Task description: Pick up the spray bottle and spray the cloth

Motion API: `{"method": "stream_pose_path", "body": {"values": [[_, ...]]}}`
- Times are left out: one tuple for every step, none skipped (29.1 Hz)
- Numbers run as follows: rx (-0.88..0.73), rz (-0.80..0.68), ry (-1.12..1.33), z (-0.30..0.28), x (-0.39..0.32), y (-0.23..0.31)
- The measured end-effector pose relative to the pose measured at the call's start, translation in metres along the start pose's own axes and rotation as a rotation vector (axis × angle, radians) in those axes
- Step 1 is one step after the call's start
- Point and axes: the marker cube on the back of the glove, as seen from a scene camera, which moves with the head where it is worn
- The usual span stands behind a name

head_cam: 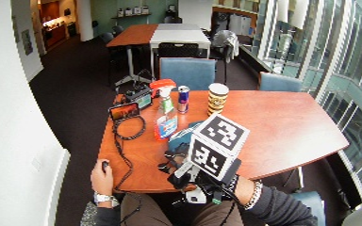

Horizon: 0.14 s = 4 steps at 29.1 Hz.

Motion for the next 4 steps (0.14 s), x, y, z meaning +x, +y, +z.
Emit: {"method": "stream_pose_path", "body": {"values": [[0.004, -0.002, -0.003, -0.0003, -0.0003, 0.0001], [0.007, -0.003, -0.007, -0.0005, -0.0006, 0.0002], [0.009, -0.004, -0.011, -0.0006, -0.0007, 0.0001], [0.01, -0.005, -0.013, -0.0006, -0.0007, 0.0001]]}}
